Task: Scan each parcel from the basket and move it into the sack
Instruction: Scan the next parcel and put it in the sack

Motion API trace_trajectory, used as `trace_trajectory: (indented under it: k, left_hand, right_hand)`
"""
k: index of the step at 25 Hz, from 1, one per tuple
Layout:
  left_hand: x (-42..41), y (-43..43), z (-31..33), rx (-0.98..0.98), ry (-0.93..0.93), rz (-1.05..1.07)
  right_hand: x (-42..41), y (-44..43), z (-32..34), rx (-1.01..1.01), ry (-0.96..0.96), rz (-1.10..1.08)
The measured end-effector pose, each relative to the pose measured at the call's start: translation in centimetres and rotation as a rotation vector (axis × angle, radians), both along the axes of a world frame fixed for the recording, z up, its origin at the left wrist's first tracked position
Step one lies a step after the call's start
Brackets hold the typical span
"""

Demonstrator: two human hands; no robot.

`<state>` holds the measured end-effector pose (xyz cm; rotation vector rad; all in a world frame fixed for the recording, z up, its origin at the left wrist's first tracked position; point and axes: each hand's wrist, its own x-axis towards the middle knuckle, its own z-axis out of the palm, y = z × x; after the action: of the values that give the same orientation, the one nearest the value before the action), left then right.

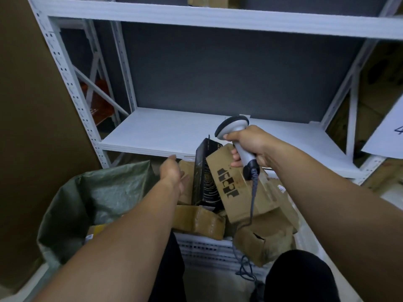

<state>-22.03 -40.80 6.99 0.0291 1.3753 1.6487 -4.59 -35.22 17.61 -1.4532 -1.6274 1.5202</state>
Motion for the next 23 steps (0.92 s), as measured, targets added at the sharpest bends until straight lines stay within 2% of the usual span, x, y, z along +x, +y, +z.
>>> trace_trajectory:
  k: [8, 18, 23]
  left_hand:
    - [5.8, -0.1, 0.5, -0.080, 0.113, -0.200]
    - [9.6, 2.4, -2.1, -0.153, 0.124, -0.474]
    - [10.9, 4.3, -4.3, -0.156, 0.128, -0.484]
  right_hand:
    - [6.0, 0.2, -0.4, -0.055, -0.120, -0.037]
    - [9.5, 2.5, -3.2, 0.061, -0.268, -0.066]
    - [9.5, 4.2, -5.3, 0.046, -0.131, -0.126]
